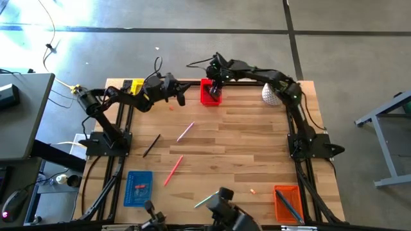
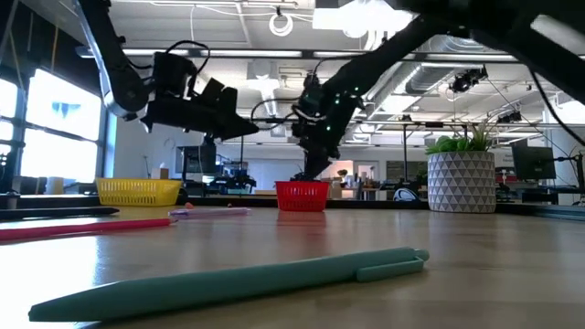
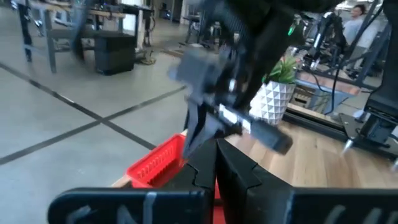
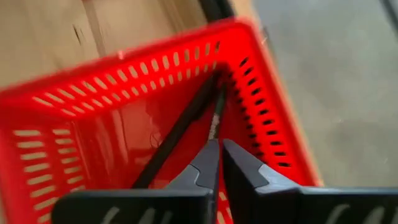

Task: Sort crayons/erasers/pens/pencils in bins
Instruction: Put the green crayon from the red bin into the yellow bin

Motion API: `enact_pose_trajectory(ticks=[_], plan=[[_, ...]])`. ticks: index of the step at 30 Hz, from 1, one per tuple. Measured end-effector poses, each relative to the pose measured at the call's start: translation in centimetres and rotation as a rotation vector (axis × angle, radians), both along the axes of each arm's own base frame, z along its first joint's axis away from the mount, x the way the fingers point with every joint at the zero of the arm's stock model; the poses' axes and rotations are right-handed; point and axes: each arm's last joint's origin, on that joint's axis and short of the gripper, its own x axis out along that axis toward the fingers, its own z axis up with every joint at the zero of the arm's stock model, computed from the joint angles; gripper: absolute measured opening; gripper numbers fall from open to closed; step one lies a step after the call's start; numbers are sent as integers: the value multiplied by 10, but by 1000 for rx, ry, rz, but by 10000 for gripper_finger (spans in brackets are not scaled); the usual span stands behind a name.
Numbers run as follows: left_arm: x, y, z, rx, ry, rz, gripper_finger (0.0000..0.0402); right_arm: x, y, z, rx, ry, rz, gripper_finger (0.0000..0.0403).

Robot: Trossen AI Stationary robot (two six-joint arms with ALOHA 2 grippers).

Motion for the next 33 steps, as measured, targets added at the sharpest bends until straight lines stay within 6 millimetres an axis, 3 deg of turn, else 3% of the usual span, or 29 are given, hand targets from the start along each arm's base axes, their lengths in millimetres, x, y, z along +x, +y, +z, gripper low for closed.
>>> enact_pose_trajectory(ticks=[8, 13, 21, 33], plan=[[-14, -16, 6, 43, 1, 16, 0, 13, -9, -22, 74, 86, 27, 84], [-18, -20, 7, 50, 4, 20, 0, 13, -10, -36, 100, 128, 20, 102], [-18, -20, 7, 56, 11, 20, 0, 10, -14, -39, 94, 151, -16, 98], [-18, -20, 7, 56, 11, 20, 0, 7, -17, -43, 96, 170, -45, 27]])
